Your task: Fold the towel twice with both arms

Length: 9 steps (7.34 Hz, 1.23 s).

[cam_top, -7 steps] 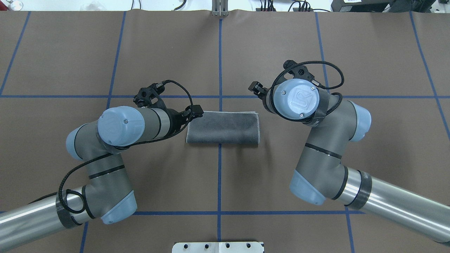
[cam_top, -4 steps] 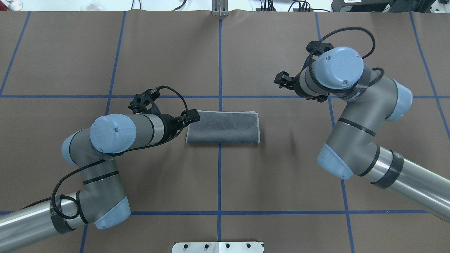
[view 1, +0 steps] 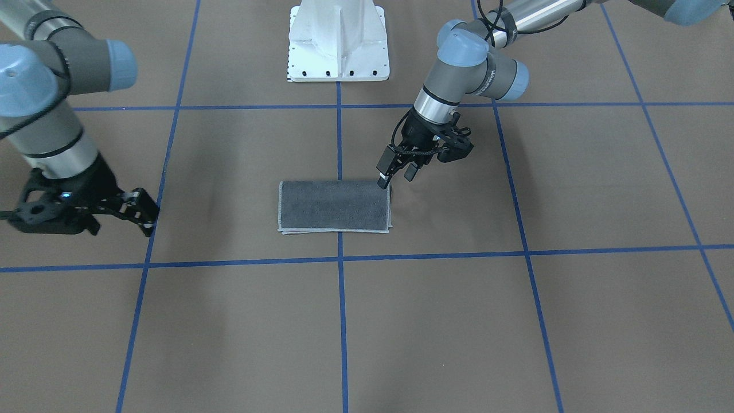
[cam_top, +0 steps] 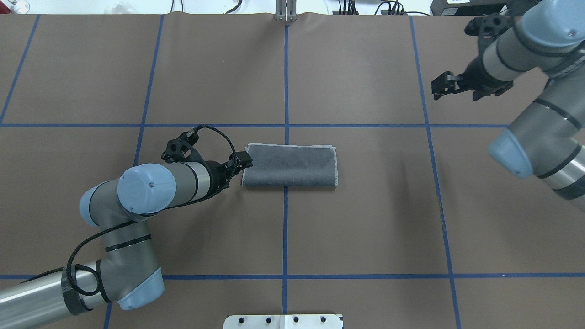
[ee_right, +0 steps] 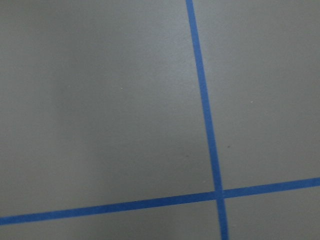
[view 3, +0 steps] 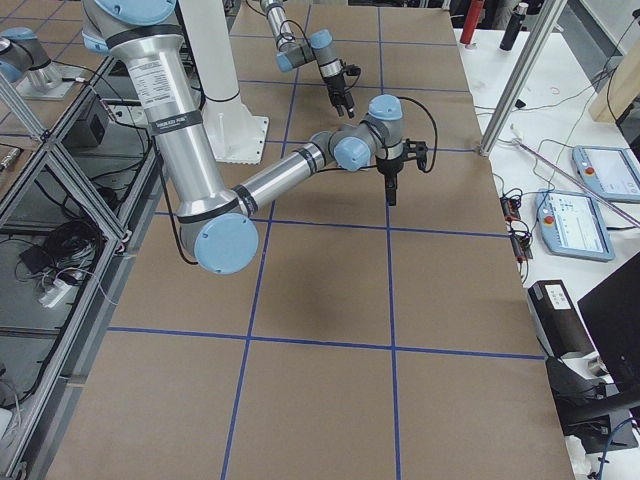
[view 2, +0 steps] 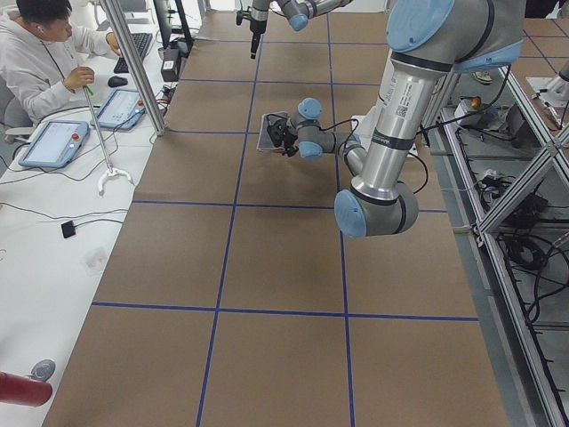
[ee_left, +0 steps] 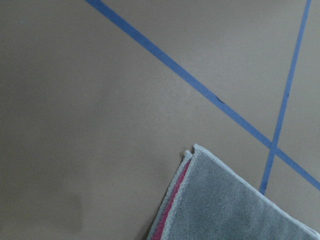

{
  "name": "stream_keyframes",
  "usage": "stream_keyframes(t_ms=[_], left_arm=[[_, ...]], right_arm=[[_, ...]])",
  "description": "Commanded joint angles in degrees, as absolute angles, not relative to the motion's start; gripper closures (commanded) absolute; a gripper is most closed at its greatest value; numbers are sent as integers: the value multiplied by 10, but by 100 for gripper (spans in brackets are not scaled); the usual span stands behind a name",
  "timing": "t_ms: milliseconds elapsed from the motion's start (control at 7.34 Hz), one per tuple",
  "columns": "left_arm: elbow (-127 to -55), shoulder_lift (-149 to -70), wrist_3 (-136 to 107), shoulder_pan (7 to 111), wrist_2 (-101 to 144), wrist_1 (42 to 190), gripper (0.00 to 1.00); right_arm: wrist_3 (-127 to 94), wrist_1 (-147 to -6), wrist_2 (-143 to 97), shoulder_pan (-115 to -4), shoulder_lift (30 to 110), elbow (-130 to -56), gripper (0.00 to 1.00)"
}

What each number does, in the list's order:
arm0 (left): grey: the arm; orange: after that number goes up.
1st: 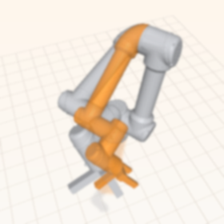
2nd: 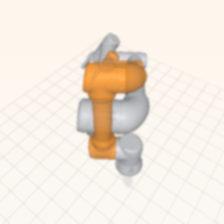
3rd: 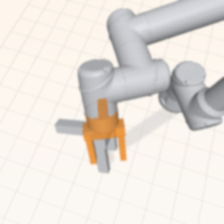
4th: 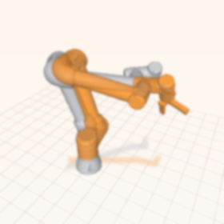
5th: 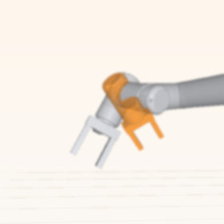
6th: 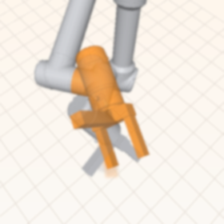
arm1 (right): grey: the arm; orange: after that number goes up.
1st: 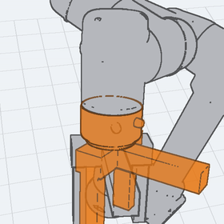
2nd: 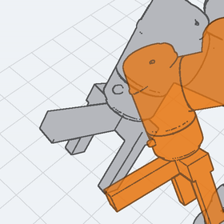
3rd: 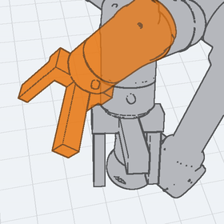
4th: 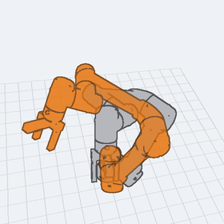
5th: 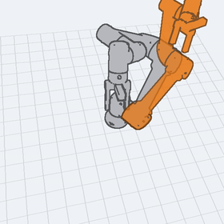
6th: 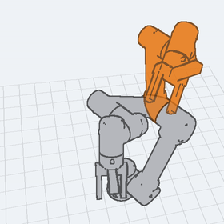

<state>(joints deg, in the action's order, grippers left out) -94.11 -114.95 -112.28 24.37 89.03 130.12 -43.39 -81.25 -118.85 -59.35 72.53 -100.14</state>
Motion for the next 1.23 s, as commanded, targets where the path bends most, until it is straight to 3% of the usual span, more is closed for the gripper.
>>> stream_keyframes(t_ms=[0, 272, 681, 1090], left_arm=[[-940, -1146, -1139, 238, 887, 1302, 10], [-925, -1154, -1142, 227, 877, 1302, 14], [-925, -1163, -1168, 225, 873, 1302, 35], [-915, -1169, -1171, 224, 874, 1301, 35]], right_arm=[[-222, -814, -1262, -709, 771, -964, 0], [-75, -815, -1317, -799, 801, -923, 0], [2, -817, -1330, -860, 826, -878, 0], [2, -816, -1330, -863, 831, -880, 0]])
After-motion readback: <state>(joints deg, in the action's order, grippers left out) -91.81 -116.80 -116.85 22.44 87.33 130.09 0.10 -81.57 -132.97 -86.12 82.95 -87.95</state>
